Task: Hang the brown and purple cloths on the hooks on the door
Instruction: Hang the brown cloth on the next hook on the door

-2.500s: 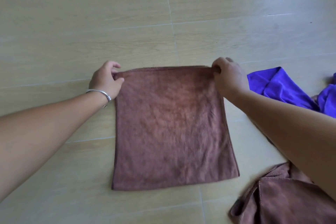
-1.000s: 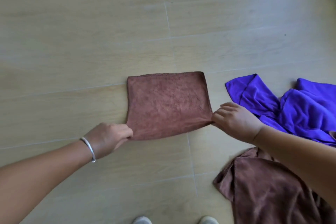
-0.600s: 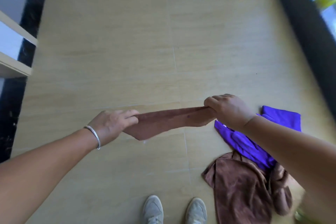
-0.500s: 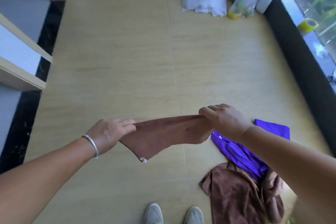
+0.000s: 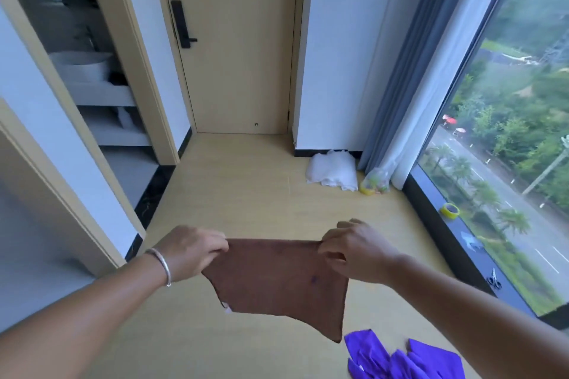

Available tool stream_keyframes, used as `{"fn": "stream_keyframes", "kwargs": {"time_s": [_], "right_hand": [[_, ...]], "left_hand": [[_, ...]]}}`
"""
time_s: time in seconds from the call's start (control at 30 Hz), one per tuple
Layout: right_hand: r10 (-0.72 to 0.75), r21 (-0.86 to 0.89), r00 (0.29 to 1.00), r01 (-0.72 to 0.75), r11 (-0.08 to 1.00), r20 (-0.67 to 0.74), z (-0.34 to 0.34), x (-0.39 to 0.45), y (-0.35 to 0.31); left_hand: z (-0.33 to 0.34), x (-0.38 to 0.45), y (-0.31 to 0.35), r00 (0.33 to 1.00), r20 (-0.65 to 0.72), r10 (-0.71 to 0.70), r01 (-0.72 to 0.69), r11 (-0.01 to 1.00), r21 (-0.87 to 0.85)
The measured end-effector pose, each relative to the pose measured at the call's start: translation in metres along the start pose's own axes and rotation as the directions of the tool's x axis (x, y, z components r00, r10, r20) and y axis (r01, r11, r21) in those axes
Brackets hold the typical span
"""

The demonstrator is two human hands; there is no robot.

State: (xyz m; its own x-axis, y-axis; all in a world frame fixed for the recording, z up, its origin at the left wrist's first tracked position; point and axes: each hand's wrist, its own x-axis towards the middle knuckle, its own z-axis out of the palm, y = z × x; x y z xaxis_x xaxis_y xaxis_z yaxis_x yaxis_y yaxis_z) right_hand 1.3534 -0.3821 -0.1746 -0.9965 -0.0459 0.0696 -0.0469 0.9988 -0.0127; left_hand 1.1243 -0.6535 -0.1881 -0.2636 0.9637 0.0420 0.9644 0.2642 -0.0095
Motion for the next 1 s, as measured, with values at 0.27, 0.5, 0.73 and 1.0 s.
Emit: {"fn": "stream_keyframes", "kwargs": {"time_s": [0.27,0.5,0.73,1.0], "right_hand": [[0.104,-0.058,0.969,-0.119,0.991,-0.223,-0.13,0.053,-0.009],[0.085,-0.049,0.959,-0.102,0.994,-0.27,-0.212,0.082,-0.013],[0.022,-0.167,0.941,-0.083,0.982,-0.337,-0.267,0.115,-0.022],[0.054,-0.134,0.894,-0.126,0.983,-0.444,-0.291,0.163,-0.014]], "left_hand": [[-0.128,0.002,-0.017,0.964,-0.223,-0.145,0.153,0.988,0.02],[-0.219,0.004,-0.034,0.924,-0.381,-0.028,0.104,0.978,0.18],[-0.282,0.011,-0.06,0.916,-0.401,0.019,0.123,0.937,0.326],[-0.311,0.033,-0.103,0.895,-0.442,0.067,0.13,0.907,0.401]]}}
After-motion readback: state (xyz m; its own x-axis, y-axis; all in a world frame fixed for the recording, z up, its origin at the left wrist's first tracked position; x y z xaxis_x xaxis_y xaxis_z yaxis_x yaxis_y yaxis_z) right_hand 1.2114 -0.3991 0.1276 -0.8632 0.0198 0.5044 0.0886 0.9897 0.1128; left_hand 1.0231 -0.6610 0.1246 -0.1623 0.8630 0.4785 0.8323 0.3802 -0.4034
